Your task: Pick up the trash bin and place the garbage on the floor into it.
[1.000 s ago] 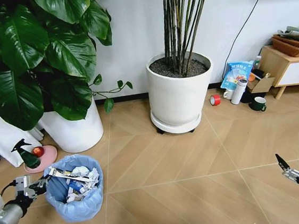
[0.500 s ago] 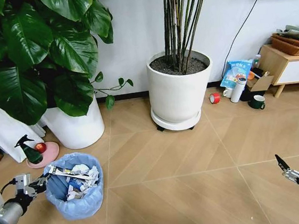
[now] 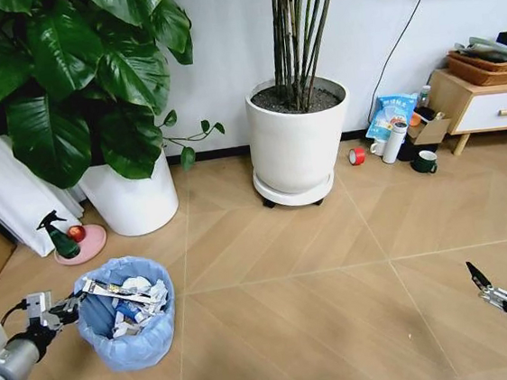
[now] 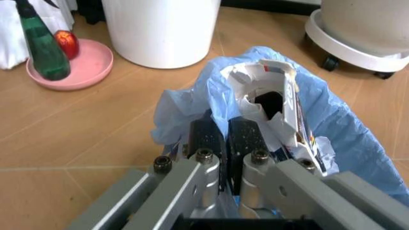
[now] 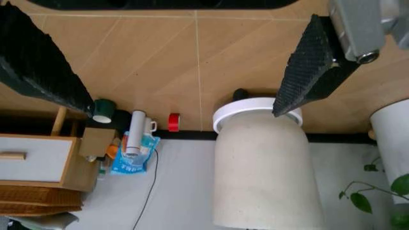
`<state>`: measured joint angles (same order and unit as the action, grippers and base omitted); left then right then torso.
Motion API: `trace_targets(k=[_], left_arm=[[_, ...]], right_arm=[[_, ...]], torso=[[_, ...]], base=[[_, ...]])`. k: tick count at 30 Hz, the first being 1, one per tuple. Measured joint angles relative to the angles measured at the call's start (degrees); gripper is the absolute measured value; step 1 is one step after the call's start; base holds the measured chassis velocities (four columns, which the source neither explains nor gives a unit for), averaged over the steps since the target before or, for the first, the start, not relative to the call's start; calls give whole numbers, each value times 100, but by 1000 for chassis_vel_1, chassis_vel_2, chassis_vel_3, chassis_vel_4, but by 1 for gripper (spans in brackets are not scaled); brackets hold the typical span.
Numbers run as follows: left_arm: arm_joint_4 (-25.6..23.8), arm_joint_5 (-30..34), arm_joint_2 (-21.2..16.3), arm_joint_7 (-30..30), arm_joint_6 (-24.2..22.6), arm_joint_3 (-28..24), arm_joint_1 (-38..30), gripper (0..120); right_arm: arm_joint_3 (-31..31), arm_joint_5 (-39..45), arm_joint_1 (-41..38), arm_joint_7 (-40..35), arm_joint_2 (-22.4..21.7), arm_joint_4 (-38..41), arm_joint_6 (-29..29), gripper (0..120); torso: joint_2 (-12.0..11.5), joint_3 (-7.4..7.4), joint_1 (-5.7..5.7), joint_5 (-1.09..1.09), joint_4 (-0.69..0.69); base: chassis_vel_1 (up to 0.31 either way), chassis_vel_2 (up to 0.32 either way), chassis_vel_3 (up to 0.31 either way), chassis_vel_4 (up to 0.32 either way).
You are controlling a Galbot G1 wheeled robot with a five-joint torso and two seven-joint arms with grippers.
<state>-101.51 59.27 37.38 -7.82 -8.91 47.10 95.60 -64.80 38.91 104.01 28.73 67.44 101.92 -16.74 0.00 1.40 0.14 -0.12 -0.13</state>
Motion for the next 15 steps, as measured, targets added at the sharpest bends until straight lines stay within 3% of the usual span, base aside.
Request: trace_targets(k=[15], left_arm=[[54,22,-7,24,-14,-122,-132,0]], right_arm=[[25,-3,-16,18,-36,-25,20,100]], torso=[[0,0,0,0,0]], base=[[130,-124,-132,134]])
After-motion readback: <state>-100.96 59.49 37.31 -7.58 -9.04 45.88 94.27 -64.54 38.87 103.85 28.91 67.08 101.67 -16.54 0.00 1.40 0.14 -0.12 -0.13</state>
